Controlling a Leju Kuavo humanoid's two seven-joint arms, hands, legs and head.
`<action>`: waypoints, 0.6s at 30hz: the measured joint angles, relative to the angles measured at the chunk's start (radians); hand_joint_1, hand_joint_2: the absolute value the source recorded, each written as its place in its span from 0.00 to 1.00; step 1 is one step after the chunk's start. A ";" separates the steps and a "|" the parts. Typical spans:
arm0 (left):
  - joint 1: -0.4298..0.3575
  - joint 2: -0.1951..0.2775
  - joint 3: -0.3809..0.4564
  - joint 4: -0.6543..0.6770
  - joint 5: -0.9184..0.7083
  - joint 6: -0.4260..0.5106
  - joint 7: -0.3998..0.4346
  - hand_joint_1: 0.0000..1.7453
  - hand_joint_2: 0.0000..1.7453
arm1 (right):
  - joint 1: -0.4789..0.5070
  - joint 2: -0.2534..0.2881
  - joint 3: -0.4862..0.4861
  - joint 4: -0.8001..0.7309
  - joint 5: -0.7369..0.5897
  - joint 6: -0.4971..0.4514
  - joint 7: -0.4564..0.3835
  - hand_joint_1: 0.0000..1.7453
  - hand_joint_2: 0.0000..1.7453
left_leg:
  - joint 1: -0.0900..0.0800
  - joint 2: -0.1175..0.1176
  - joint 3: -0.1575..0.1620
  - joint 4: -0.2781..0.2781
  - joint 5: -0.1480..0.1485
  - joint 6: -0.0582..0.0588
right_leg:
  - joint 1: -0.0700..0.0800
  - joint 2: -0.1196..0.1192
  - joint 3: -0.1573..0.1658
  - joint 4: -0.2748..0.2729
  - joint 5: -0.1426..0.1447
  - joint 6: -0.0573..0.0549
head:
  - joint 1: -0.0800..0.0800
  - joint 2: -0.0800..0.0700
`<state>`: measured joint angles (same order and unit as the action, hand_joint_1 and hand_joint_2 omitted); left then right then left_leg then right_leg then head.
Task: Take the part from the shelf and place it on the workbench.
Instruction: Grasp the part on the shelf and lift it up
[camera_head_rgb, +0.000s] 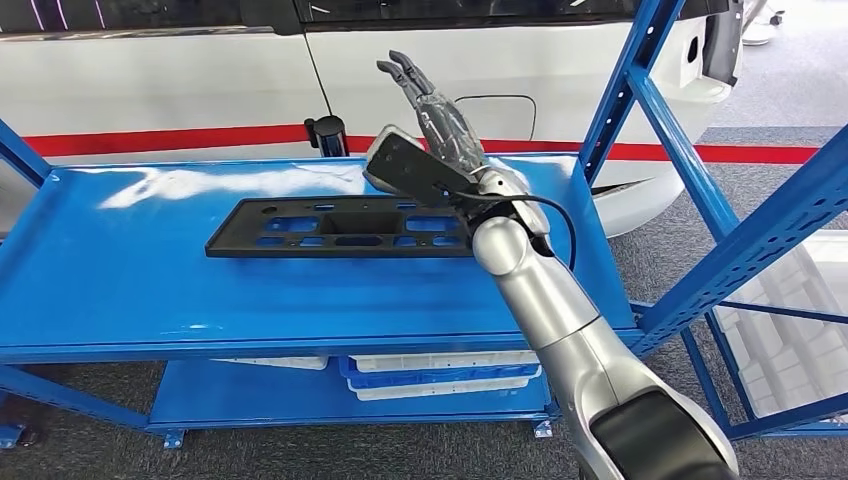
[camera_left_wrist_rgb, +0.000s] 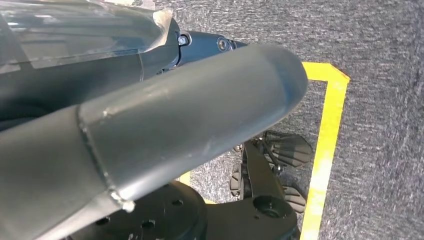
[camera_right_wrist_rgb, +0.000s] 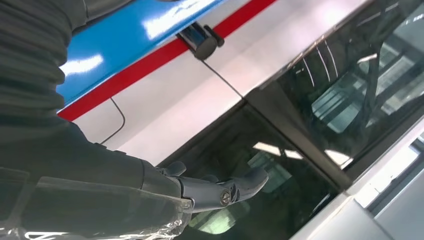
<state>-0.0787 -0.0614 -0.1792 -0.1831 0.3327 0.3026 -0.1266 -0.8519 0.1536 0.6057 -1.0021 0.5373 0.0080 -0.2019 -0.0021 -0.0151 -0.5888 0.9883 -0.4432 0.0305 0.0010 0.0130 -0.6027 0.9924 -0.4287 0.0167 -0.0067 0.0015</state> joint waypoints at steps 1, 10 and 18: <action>0.002 0.000 0.000 0.000 0.003 0.001 -0.002 0.00 0.00 | 0.013 -0.002 0.018 -0.014 0.009 0.005 0.000 0.00 1.00 | 0.001 0.000 0.000 0.000 -0.001 -0.001 | 0.001 0.000 0.000 0.000 -0.001 -0.001 | 0.000 0.000; 0.013 -0.006 0.000 0.000 -0.015 0.019 0.023 0.00 0.00 | 0.148 -0.045 0.252 -0.126 0.160 0.028 0.001 0.00 1.00 | 0.003 0.000 0.001 -0.001 -0.004 -0.007 | 0.002 0.001 0.000 0.000 -0.003 -0.005 | 0.000 0.000; 0.013 -0.008 -0.004 0.000 -0.022 0.012 0.024 0.00 0.00 | 0.202 -0.070 0.377 -0.124 0.218 -0.020 0.019 0.00 1.00 | 0.002 0.000 0.001 -0.001 -0.004 -0.007 | 0.001 0.000 0.001 0.000 -0.003 -0.005 | 0.001 0.000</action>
<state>-0.0655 -0.0692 -0.1833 -0.1827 0.3109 0.3143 -0.1022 -0.6501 0.0832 0.9824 -1.1258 0.7557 -0.0123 -0.1827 0.0000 -0.0147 -0.5881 0.9875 -0.4467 0.0231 0.0022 0.0135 -0.6016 0.9924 -0.4320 0.0119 -0.0061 0.0015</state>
